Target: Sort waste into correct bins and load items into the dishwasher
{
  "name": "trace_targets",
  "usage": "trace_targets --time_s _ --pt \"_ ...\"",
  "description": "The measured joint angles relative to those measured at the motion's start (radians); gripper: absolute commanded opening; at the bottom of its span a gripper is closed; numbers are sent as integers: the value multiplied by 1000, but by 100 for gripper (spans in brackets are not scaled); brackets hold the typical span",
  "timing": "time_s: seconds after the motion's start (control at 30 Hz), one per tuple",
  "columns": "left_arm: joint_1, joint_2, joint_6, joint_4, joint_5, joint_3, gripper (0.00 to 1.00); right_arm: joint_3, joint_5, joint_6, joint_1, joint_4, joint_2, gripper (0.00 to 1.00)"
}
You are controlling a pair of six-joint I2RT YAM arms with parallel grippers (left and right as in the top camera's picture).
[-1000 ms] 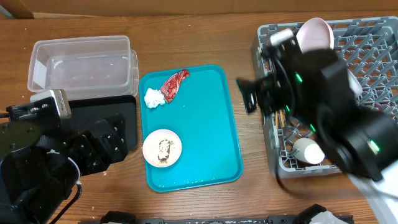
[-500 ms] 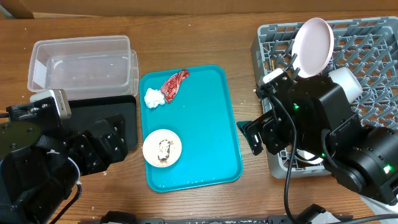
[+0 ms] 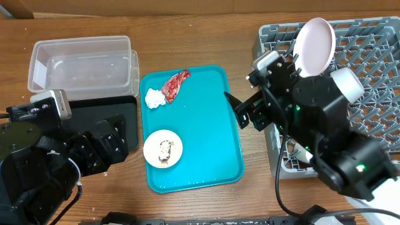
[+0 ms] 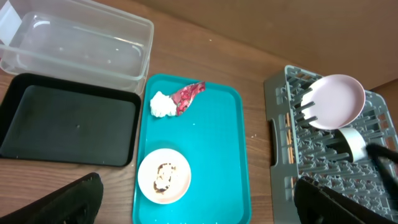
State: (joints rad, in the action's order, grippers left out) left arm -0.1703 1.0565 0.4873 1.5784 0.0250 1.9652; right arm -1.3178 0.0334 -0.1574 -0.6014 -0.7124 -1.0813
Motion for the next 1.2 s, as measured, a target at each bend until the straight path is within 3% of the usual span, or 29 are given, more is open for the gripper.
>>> trace_targets --time_s 0.23,0.47,0.83,1.07,1.2 --pt "0 0 0 0 0 0 100 373 -69 -16 46 214 142 100" --pt "0 0 0 0 0 0 100 679 -103 -23 51 361 394 100" --pt "0 0 0 1 0 0 100 987 -116 -24 118 390 841 100" --pt "0 0 0 0 0 0 100 1152 -116 -27 175 398 1031 100" --pt "0 0 0 0 0 0 100 1234 -115 -27 176 494 1065 100"
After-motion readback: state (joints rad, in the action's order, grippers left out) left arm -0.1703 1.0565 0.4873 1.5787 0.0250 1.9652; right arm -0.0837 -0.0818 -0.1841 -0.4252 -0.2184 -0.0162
